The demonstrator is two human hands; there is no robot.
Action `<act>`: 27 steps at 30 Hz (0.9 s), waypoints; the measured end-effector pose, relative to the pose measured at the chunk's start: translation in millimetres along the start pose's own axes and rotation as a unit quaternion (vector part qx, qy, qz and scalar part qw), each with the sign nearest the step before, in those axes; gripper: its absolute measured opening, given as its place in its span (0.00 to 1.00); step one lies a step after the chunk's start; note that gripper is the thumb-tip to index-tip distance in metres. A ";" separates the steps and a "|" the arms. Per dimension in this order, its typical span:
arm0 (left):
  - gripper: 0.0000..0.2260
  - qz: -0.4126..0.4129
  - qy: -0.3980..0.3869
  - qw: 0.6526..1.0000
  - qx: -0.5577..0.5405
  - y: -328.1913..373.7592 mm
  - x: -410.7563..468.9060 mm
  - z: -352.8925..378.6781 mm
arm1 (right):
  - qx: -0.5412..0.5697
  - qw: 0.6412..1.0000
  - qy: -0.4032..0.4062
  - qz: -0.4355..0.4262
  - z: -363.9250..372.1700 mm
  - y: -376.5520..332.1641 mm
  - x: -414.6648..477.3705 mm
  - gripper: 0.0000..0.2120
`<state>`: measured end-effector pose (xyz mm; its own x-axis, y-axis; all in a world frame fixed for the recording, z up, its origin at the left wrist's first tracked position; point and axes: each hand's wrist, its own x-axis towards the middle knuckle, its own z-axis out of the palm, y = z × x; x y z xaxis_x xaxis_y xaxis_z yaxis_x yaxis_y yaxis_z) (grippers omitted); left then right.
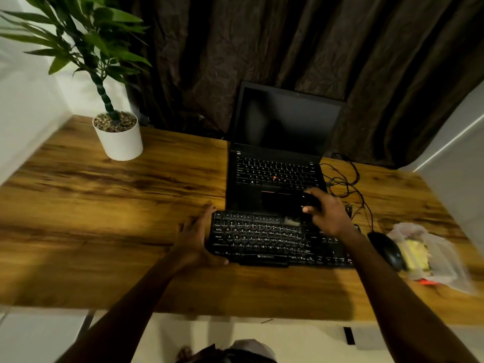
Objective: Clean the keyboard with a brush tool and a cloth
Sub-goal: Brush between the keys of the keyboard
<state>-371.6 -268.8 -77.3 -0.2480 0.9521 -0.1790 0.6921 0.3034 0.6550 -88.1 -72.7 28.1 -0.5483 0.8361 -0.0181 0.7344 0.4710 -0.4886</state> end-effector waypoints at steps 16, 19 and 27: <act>0.69 0.000 -0.001 1.000 0.009 -0.1 -1.8 2.5 | -0.035 0.999 -0.003 0.005 -2.4 2.8 -4.6 0.22; 0.69 -0.001 0.000 1.000 0.007 -0.2 -0.1 4.2 | -0.062 0.998 -0.004 -0.003 -0.3 -2.2 -5.2 0.23; 0.68 -0.011 0.001 1.000 0.006 0.7 4.3 1.7 | 0.054 0.998 0.004 -0.041 32.5 -51.0 5.8 0.18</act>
<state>-371.1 -264.4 -78.8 -0.2650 0.9448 -0.1925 0.6943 0.3255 0.6419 -141.8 -101.0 24.5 -0.6013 0.7984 0.0318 0.6403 0.5052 -0.5786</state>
